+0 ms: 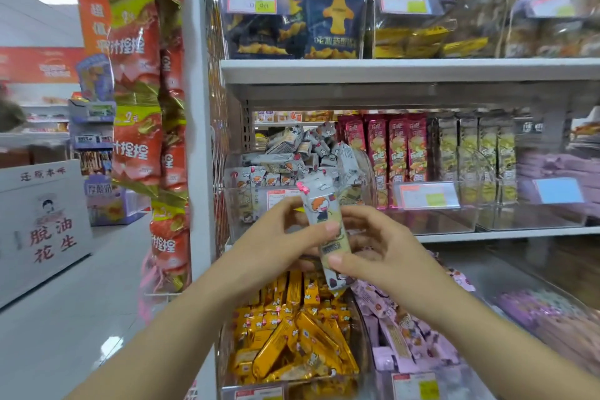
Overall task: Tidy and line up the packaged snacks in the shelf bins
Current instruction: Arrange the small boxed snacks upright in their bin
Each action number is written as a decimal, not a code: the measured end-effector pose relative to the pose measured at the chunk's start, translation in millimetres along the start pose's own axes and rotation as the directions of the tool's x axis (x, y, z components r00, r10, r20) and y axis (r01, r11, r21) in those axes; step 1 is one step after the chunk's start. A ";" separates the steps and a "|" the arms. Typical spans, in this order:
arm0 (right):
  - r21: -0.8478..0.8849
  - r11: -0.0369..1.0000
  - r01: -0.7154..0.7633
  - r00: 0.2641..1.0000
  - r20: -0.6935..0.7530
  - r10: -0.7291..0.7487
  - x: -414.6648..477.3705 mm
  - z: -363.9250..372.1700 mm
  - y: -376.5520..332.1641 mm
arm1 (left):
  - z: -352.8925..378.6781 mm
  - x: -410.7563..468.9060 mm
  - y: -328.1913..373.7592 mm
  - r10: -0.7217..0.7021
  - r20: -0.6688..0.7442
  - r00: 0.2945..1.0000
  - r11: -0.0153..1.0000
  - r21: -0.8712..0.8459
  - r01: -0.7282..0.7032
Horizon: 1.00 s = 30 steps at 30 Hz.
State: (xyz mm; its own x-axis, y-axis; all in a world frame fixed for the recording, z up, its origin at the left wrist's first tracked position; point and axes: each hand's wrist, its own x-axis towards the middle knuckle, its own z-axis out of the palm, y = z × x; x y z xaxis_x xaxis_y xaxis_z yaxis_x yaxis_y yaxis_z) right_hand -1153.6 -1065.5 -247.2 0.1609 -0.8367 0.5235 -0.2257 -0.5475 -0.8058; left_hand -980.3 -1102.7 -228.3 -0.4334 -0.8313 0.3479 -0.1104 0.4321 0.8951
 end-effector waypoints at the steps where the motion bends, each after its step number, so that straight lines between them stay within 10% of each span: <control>1: -0.019 1.000 0.009 1.000 0.023 -0.008 1.7 -0.3 -2.9 | -2.9 0.4 1.3 0.018 -0.003 1.000 1.000 0.013 -0.018; 6: -0.372 0.928 0.036 0.999 0.019 -0.031 36.2 -28.9 -9.0 | -25.1 7.4 -1.0 0.041 -0.122 0.992 0.998 0.062 -0.034; 12: -0.925 0.378 0.033 0.999 0.043 0.018 119.5 -72.9 19.4 | -38.2 19.7 -7.6 0.031 -0.197 0.980 0.997 0.069 -0.017; 30: -0.876 0.464 0.134 0.971 0.210 0.115 159.6 -87.0 -17.8 | -36.5 27.7 -0.6 0.007 -0.262 0.965 0.996 0.088 0.016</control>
State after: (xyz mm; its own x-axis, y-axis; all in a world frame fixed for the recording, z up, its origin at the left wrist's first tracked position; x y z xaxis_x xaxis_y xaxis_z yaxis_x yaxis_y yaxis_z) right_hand -1207.6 -1190.3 -125.2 0.3317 -0.8728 0.3580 -0.9245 -0.3763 -0.0610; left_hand -959.6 -1138.8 -209.0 -0.1844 -0.8907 0.4155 -0.1953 0.4475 0.8727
